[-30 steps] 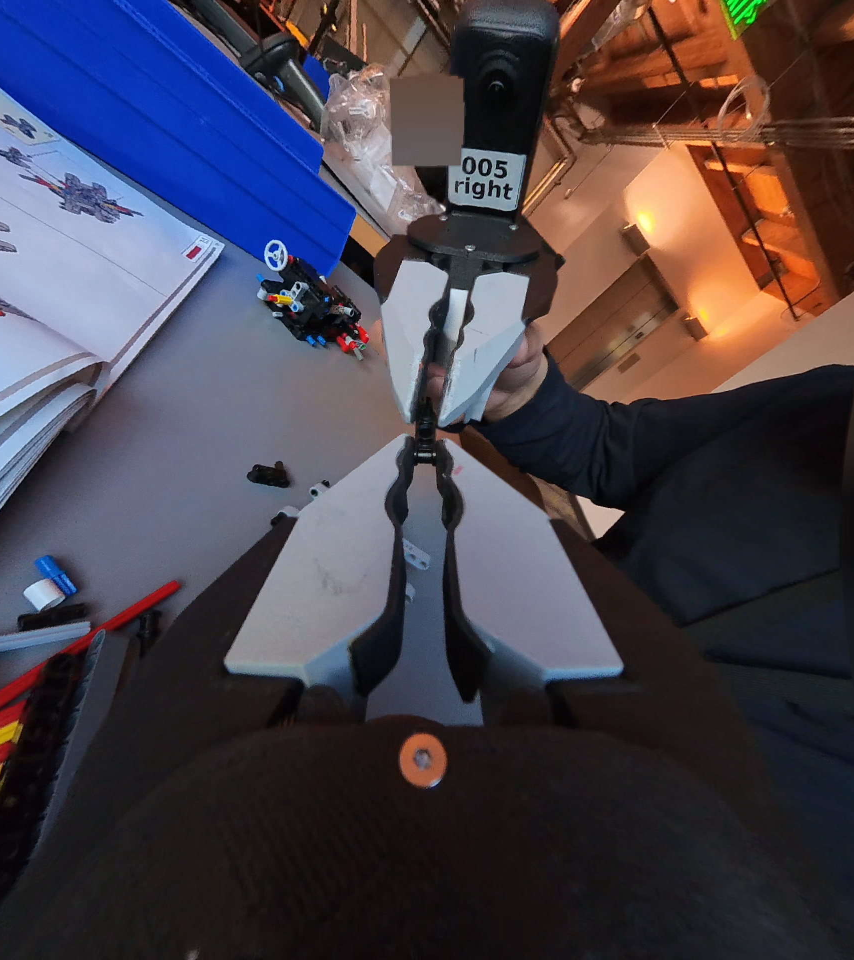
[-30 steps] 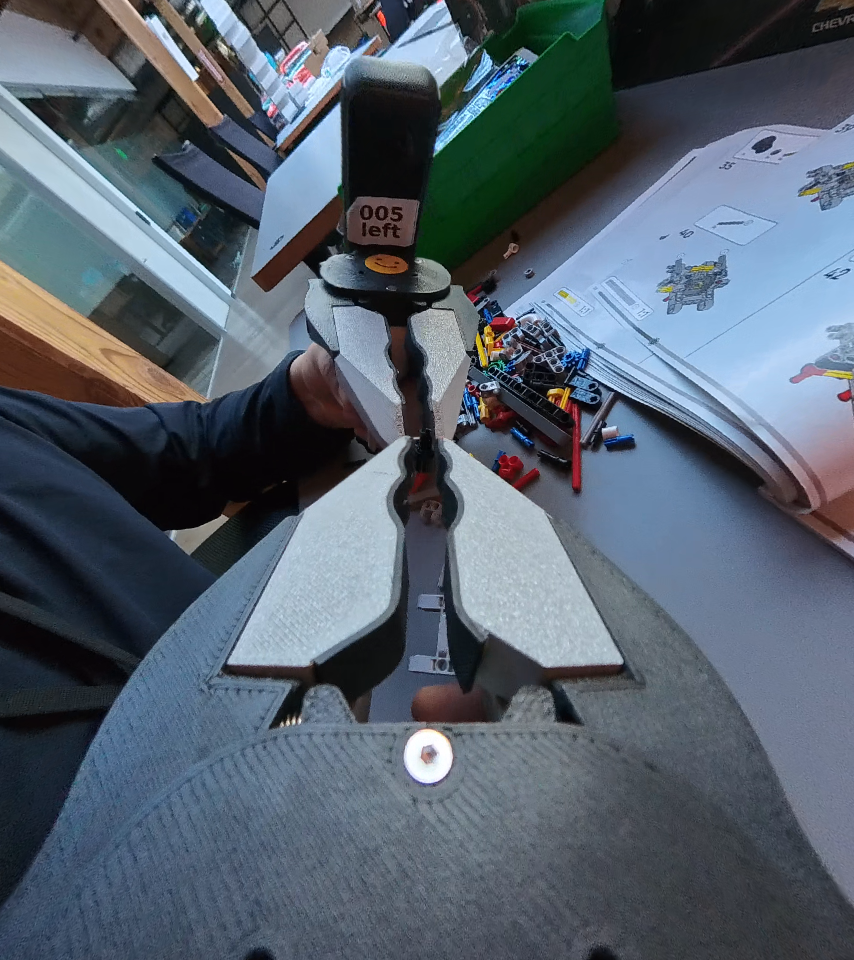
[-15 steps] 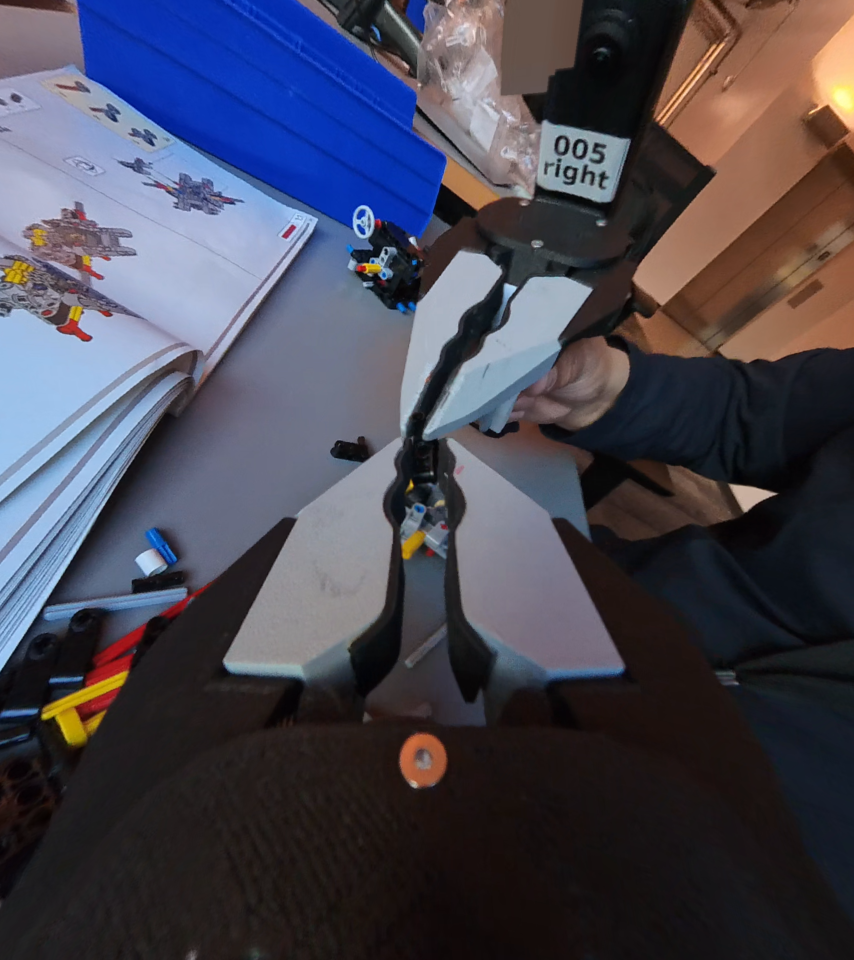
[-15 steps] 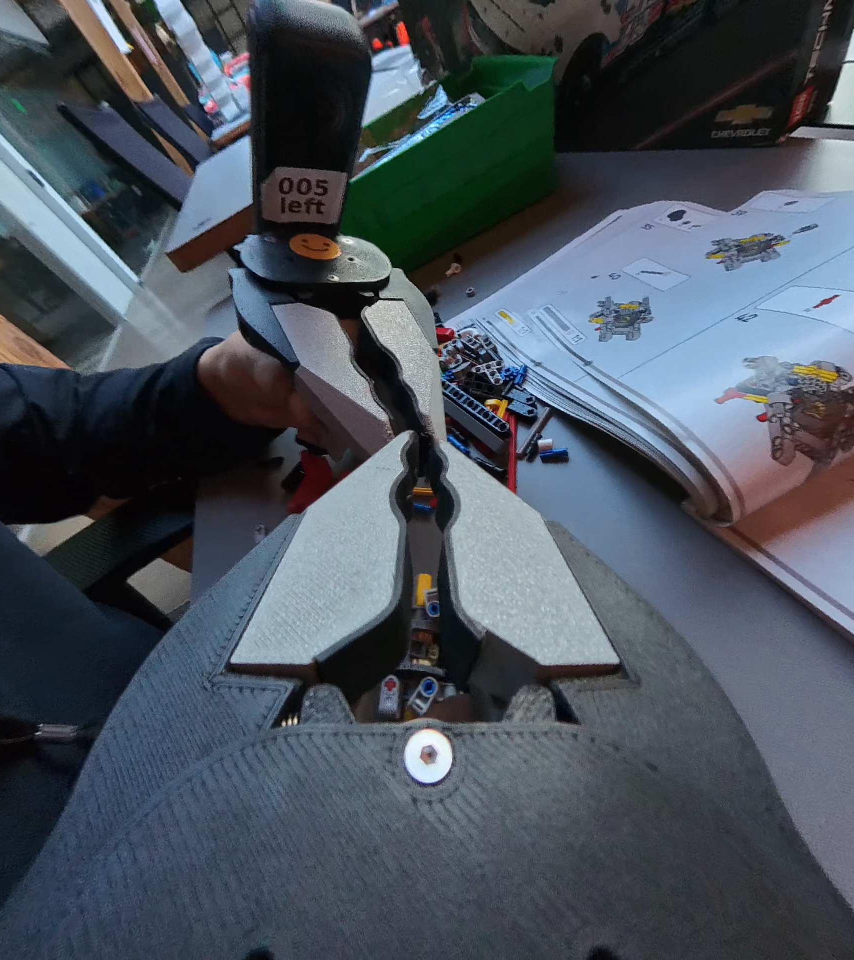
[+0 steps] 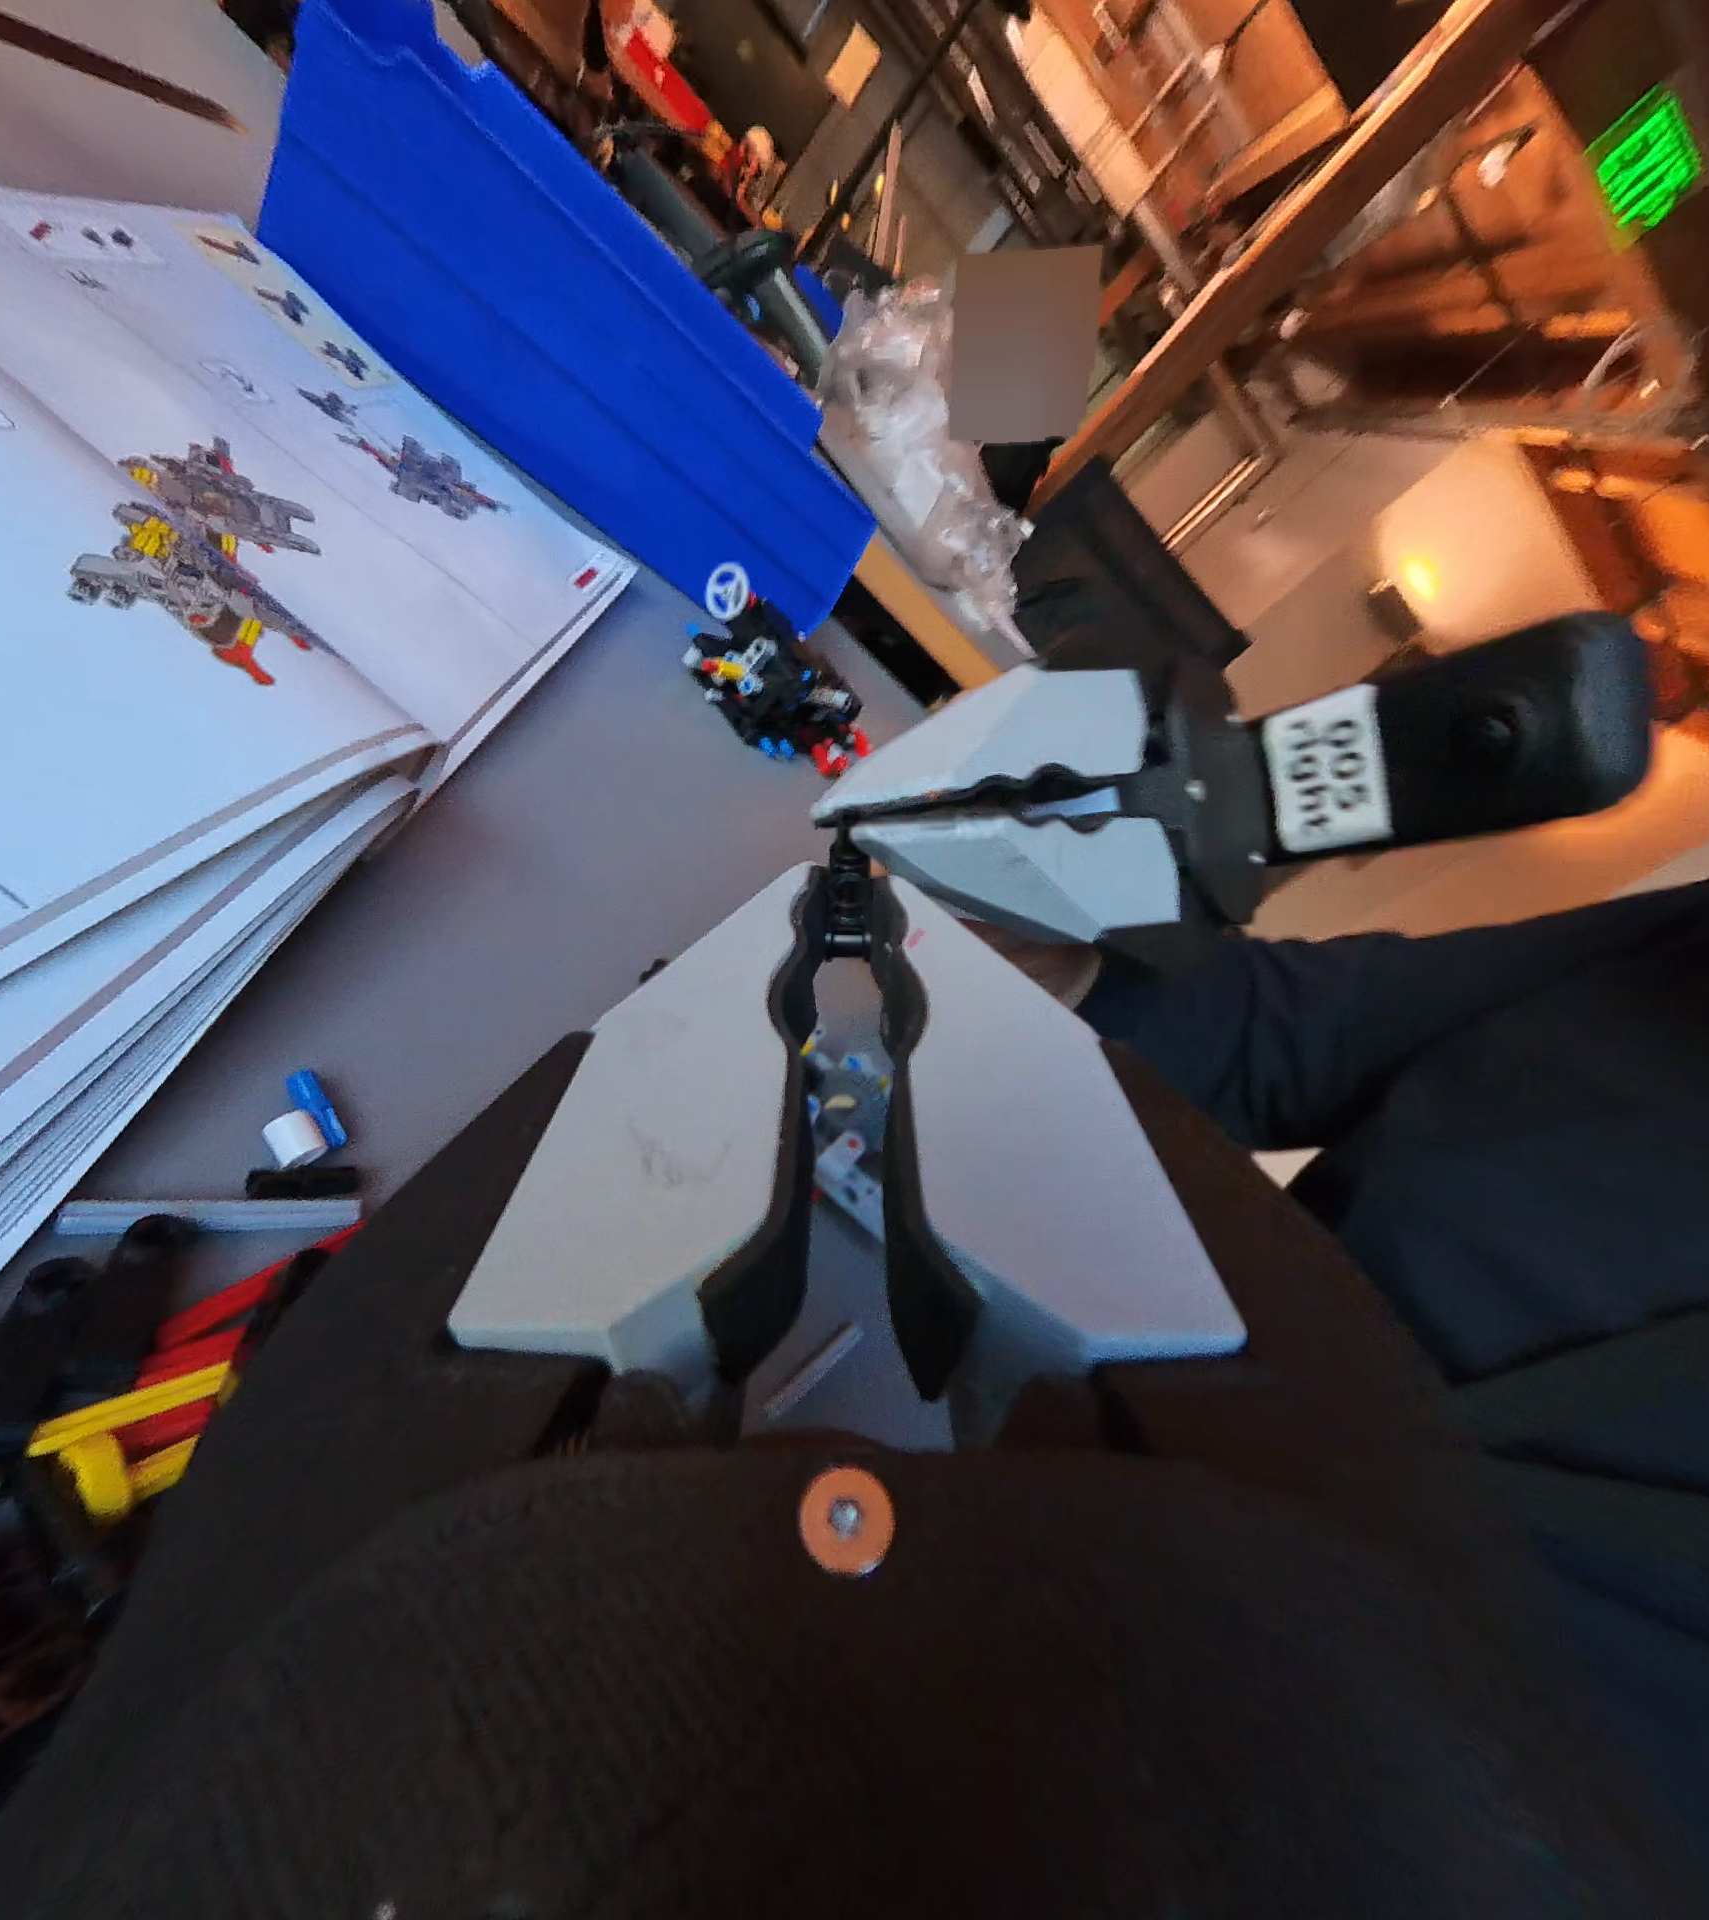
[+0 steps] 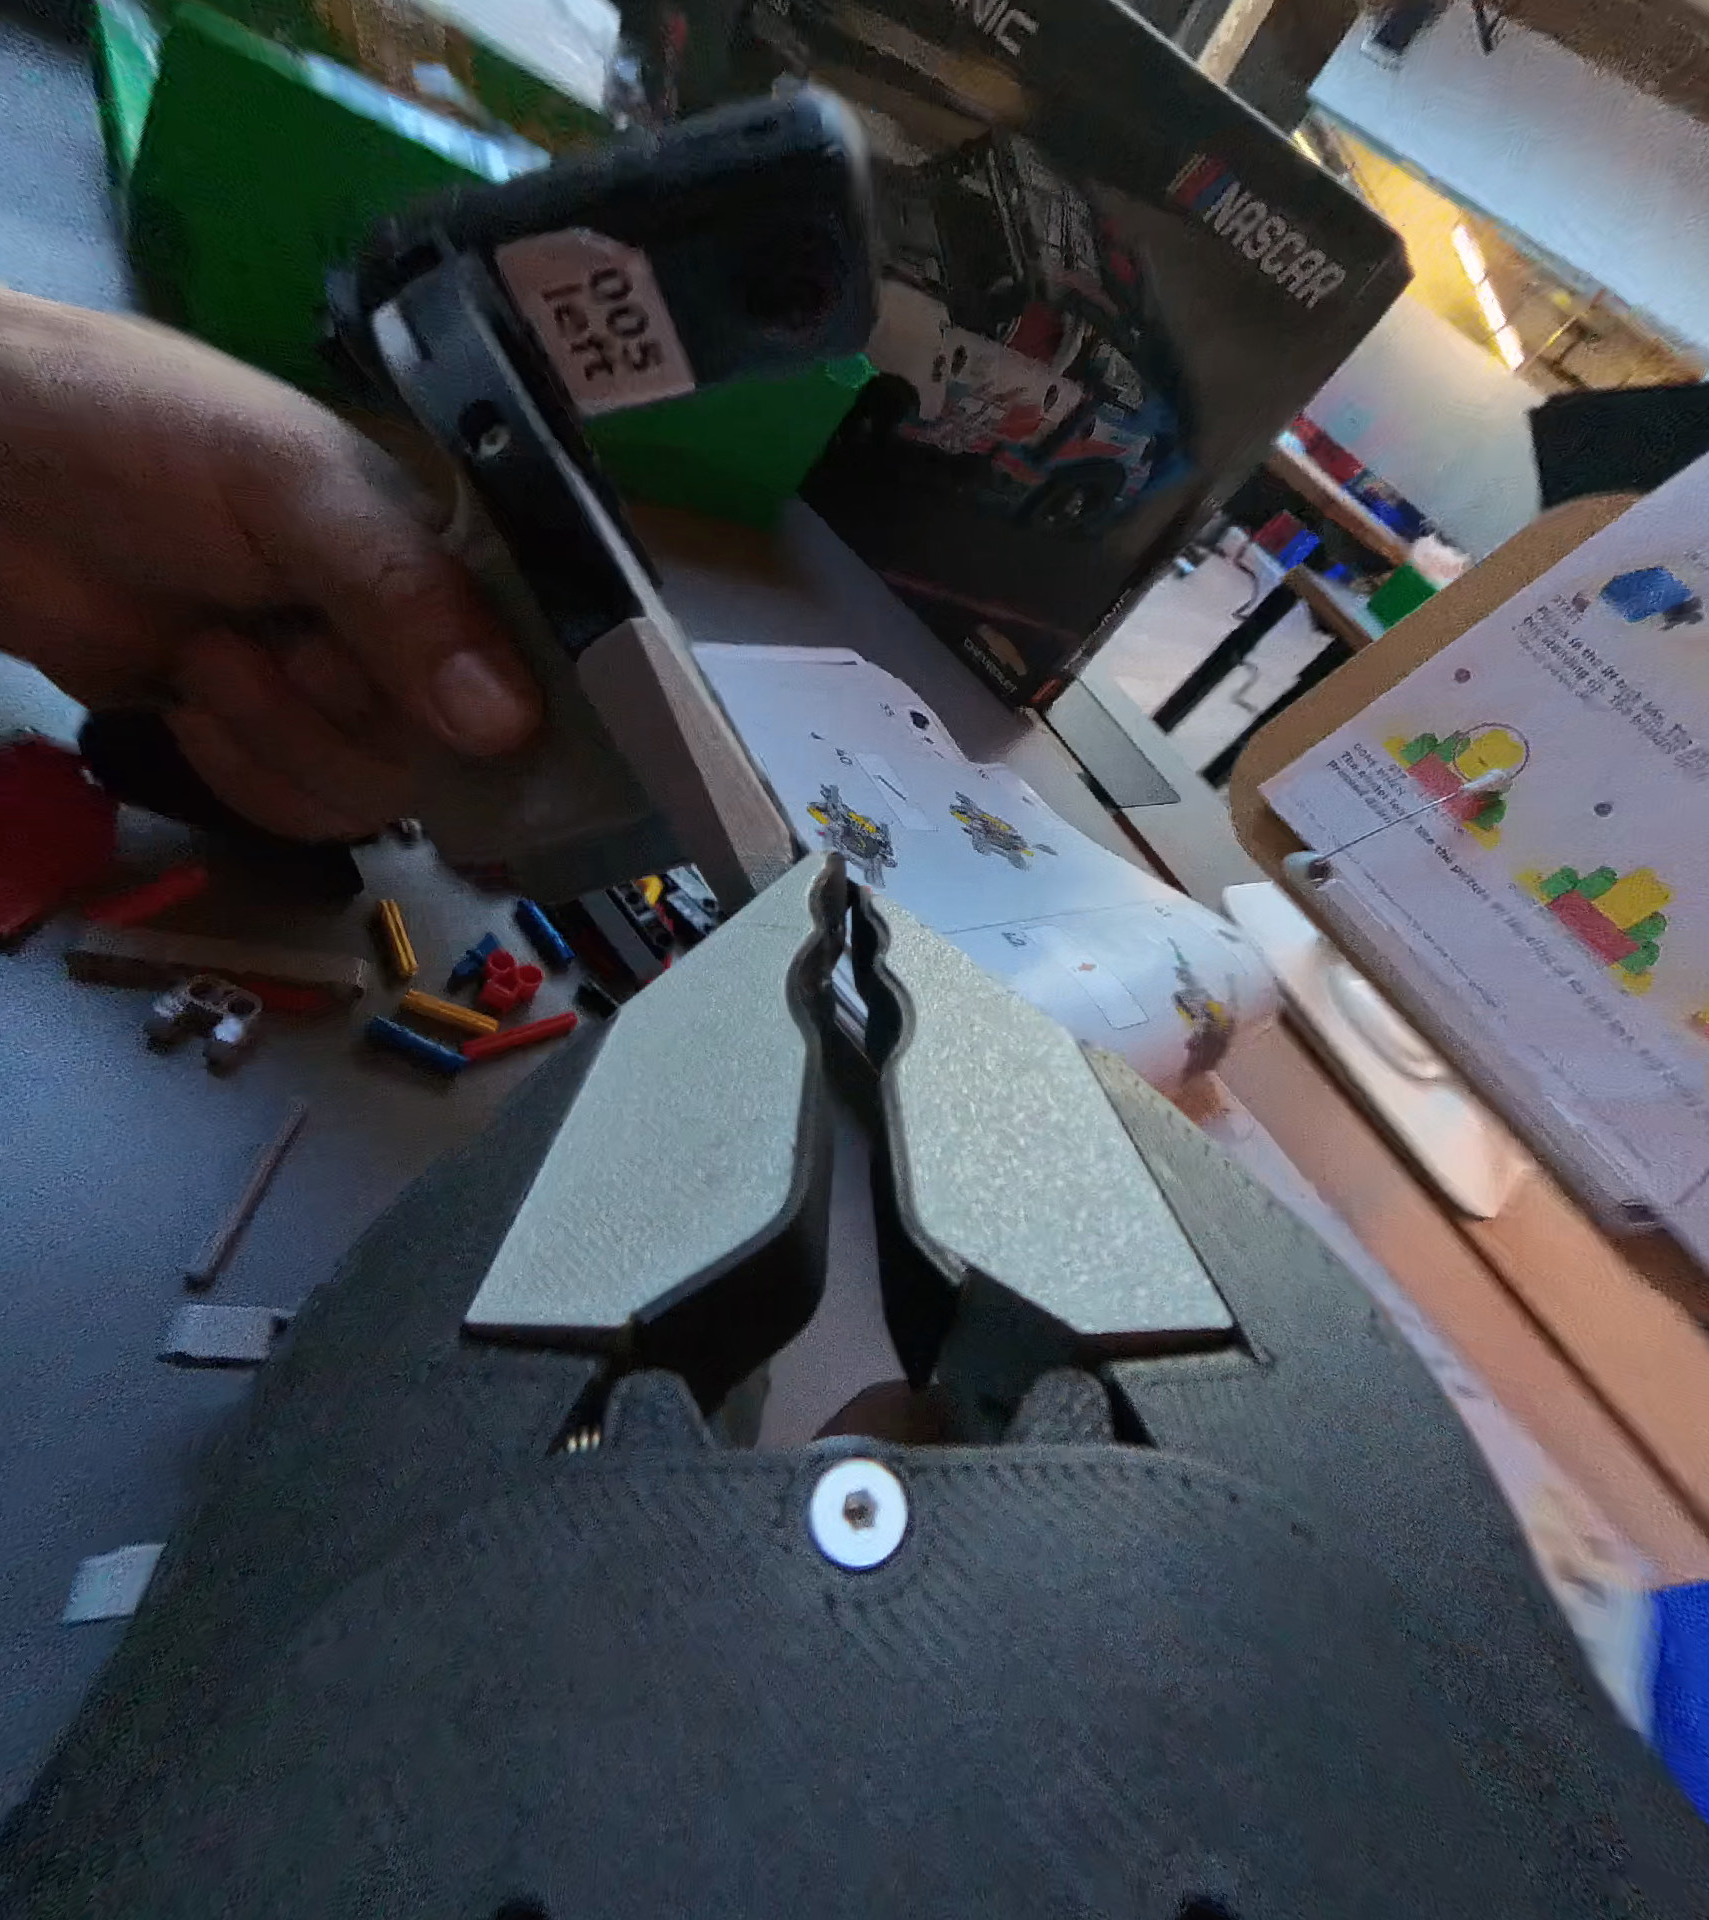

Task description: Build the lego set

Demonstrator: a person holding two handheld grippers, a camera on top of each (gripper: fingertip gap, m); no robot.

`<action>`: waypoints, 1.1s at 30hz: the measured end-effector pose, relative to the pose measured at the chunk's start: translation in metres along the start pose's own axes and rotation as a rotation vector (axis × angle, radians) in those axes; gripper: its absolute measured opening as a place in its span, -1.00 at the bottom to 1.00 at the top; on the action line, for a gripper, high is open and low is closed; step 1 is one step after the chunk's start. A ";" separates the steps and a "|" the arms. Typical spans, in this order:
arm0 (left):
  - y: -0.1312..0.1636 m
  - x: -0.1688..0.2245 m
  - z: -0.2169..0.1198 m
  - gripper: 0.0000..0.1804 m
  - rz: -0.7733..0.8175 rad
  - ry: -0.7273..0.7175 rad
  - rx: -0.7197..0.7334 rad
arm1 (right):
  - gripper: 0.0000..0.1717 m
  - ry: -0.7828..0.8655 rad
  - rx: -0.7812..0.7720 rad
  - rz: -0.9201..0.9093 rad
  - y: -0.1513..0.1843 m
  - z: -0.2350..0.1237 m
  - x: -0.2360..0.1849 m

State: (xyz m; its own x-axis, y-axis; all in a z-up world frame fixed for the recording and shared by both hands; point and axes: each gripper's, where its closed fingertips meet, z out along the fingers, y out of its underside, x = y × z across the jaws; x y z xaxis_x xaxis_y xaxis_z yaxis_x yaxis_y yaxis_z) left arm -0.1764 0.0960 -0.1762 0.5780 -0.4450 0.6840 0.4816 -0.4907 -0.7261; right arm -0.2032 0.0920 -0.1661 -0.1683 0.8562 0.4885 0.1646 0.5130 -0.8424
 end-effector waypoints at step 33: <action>0.007 -0.011 -0.001 -0.94 0.389 -0.321 -0.132 | -0.93 -0.572 0.104 0.600 0.007 -0.006 -0.010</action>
State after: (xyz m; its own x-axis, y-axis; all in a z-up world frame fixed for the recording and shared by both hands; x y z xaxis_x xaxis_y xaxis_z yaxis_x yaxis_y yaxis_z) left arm -0.1799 0.0968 -0.1887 0.8806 -0.3713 0.2945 0.1157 -0.4342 -0.8933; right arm -0.1946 0.0872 -0.1752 -0.5529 0.8045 -0.2171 0.2979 -0.0525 -0.9531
